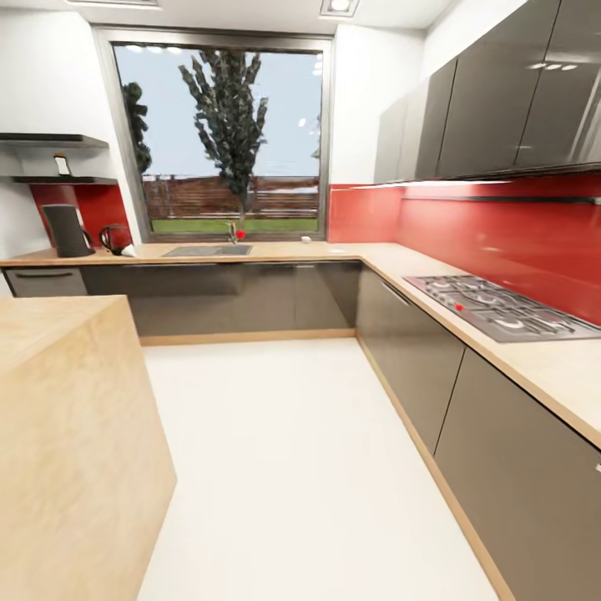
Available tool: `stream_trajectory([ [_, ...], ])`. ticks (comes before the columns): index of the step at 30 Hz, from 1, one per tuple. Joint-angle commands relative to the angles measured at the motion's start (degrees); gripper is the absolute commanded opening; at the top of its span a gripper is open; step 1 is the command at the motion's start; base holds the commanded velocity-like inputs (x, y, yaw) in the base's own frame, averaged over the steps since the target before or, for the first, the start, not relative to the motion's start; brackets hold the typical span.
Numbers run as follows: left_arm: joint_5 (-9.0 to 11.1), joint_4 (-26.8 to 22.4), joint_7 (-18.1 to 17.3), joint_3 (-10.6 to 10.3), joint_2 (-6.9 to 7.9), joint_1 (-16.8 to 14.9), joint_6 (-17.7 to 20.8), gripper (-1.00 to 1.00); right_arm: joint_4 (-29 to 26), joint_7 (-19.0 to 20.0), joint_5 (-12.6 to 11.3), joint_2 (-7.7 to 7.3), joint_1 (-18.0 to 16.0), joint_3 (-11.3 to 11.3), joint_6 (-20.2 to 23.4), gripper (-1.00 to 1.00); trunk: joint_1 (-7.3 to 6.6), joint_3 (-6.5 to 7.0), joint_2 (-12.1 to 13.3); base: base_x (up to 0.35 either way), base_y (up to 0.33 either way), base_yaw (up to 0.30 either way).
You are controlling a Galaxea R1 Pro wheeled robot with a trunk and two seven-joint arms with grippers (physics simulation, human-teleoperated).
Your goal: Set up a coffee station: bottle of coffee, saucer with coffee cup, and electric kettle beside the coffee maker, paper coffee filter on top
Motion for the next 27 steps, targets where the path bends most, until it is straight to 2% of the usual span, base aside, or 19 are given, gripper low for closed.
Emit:
stream_trajectory([
  [1,0.01,0.07,0.01,0.0,0.04,0.05,-0.09,1.0,0.43,-0.03,0.0,-0.05,-0.04,-0.03,-0.36,1.0,0.03,-0.06,-0.03,0.335,0.0,0.0],
  [11,-0.26,0.71,0.01,0.0,0.24,0.21,-6.62,1.0,1.37,0.04,-0.08,-0.05,-0.06,0.05,-0.63,1.0,0.03,-0.06,-0.03,0.335,0.0,0.0],
  [27,-0.17,0.79,0.01,0.0,0.33,0.22,-7.23,1.0,2.6,0.06,-0.01,-0.05,-0.06,0.06,-0.68,1.0,0.03,-0.06,-0.03,0.335,0.0,0.0],
])
